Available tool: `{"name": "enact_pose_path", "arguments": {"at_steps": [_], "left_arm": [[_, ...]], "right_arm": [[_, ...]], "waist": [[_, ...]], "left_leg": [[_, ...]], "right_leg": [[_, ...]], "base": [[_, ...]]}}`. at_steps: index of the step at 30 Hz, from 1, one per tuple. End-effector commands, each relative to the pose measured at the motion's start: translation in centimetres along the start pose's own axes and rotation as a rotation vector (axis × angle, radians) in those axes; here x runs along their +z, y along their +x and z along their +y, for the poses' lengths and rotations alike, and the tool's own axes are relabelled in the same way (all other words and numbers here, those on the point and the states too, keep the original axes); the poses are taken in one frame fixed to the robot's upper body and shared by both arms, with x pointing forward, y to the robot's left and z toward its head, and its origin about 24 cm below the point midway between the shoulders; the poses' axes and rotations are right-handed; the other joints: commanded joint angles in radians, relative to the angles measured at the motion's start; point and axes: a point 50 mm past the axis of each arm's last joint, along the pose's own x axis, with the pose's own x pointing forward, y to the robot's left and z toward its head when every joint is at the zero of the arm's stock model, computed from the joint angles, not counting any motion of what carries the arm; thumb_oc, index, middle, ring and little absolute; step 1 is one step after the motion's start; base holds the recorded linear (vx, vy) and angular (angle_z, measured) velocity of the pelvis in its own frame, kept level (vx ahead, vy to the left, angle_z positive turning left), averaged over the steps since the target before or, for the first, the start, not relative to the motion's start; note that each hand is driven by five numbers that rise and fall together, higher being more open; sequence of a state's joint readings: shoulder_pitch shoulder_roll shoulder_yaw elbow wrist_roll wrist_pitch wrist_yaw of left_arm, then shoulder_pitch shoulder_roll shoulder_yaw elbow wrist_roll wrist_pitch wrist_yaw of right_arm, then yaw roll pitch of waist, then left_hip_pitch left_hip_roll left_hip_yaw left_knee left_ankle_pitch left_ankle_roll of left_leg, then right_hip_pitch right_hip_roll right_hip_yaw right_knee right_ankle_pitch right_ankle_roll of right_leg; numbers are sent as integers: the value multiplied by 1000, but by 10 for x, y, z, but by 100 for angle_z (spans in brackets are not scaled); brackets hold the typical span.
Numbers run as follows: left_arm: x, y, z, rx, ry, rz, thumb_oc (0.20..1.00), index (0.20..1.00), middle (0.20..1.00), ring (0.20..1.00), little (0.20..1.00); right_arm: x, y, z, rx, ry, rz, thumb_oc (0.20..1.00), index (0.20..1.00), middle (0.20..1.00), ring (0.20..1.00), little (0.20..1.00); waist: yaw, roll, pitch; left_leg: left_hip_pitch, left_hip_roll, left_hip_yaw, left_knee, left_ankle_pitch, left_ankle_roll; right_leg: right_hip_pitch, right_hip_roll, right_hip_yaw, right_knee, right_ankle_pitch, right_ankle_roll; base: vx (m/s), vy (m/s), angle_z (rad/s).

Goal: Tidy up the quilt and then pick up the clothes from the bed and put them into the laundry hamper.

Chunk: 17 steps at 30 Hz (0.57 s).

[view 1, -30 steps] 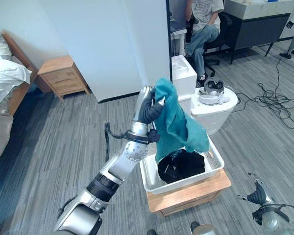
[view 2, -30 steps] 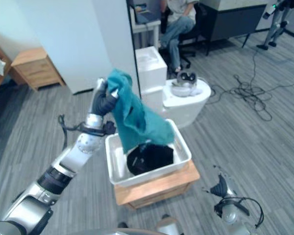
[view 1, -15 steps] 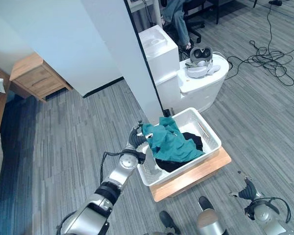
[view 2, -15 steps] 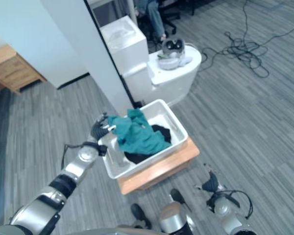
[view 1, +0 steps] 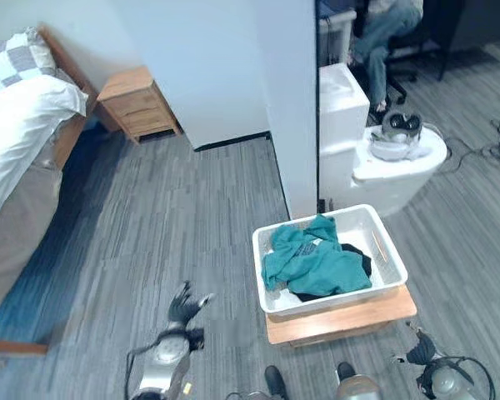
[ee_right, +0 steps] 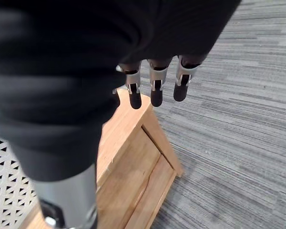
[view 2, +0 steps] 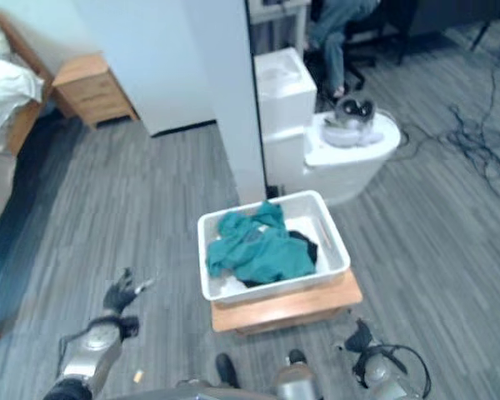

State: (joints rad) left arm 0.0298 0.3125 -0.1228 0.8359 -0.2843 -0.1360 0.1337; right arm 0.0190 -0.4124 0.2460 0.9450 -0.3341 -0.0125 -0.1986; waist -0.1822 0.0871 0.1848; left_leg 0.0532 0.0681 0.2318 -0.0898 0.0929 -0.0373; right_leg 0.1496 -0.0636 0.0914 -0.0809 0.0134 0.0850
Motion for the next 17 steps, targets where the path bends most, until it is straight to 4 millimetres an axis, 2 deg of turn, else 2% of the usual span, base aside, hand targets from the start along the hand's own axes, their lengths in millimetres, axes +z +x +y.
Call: {"name": "enact_pose_path", "arguments": {"at_steps": [1,2,3,4,6,7,9,13,17], "left_arm": [[-18,4,16,93,112,127,1000,1000,1000,1000,1000],[-18,4,16,94,112,127,1000,1000,1000,1000,1000],[-46,-5,19,102,161,255,1000,1000,1000,1000,1000],[-59,-10,21,106,188,317,1000,1000,1000,1000,1000],[-59,-10,21,106,188,316,1000,1000,1000,1000,1000],[-75,-19,24,113,240,393,1000,1000,1000,1000,1000],[-85,-25,24,104,279,433,1000,1000,1000,1000,1000],[-90,-28,21,95,273,454,1000,1000,1000,1000,1000],[-84,-24,20,98,285,434,1000,1000,1000,1000,1000]], "right_arm": [[-7,0,21,68,83,108,1000,1000,1000,1000,1000],[-7,0,21,67,83,107,1000,1000,1000,1000,1000],[-12,-1,28,91,95,165,1000,1000,1000,1000,1000],[-12,-1,30,104,92,179,1000,1000,1000,1000,1000],[-12,-1,30,104,92,179,1000,1000,1000,1000,1000],[-10,0,32,114,88,182,1000,1000,1000,1000,1000],[-6,0,35,123,98,175,1000,1000,1000,1000,1000],[-4,-1,40,139,124,176,1000,1000,1000,1000,1000],[-10,-5,49,175,108,212,1000,1000,1000,1000,1000]], "waist": [[38,-56,-48],[37,-56,-48],[47,-64,-53],[55,-69,-56],[54,-70,-56],[65,-78,-60],[74,-86,-62],[84,-96,-66],[94,-104,-68]], "left_leg": [[99,60,15,3,-101,-73],[99,60,15,3,-101,-73],[102,61,8,3,-103,-72],[103,61,3,3,-103,-72],[103,61,3,3,-103,-72],[103,61,-3,3,-104,-71],[102,60,-8,3,-106,-70],[103,58,-13,3,-110,-67],[101,55,-17,3,-113,-64]], "right_leg": [[-58,-36,-49,-6,-38,43],[-58,-36,-50,-6,-38,43],[-54,-36,-53,-6,-40,42],[-52,-37,-56,-6,-41,41],[-52,-37,-57,-6,-42,41],[-49,-39,-62,-6,-43,41],[-45,-40,-69,-6,-45,42],[-41,-41,-74,-6,-45,43],[-41,-44,-78,-6,-46,46]], "base": [[19,20,11],[22,36,10],[4,32,12],[4,32,18],[-2,19,14],[-1,40,7],[0,27,1],[8,16,0],[8,31,4]]}}
